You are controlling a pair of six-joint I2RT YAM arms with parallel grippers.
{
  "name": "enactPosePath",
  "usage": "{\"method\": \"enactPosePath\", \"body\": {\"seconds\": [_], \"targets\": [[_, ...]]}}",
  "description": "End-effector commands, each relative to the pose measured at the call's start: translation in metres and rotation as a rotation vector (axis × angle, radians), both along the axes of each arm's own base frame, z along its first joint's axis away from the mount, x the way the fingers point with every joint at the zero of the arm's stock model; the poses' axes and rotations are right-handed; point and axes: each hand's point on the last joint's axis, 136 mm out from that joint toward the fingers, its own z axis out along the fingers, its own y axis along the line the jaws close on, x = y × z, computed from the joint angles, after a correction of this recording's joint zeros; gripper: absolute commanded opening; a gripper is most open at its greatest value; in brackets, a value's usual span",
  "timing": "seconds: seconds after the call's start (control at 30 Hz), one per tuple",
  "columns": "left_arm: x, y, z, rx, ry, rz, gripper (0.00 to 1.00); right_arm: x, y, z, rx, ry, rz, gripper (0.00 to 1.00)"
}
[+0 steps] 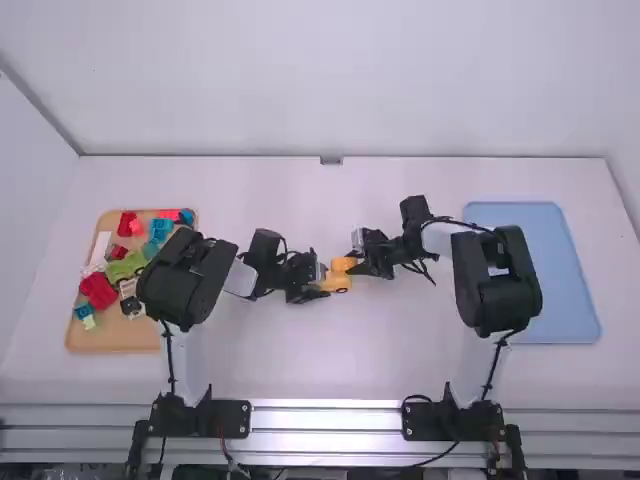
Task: Assemble lego blocks to make yellow taxi
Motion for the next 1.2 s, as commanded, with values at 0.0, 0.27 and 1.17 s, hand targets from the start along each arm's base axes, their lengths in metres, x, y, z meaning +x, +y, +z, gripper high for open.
{"method": "enactPosePath", "body": {"seconds": [0.0,0.27,1.17], "targets": [[-0.001,0.001,-0.003,-0.004,0.007,-0.005,0.55,-0.007,0.011,-0.006,0.027,0.025,0.034,0.22],[-0.001,0.001,-0.003,-0.005,0.015,0.001,0.47,-0.011,0.022,-0.013,0.028,0.014,0.066,0.21],[-0.001,0.001,-0.002,-0.01,0.035,0.012,0.43,-0.014,0.024,-0.038,-0.002,0.051,0.066,0.16]]}}
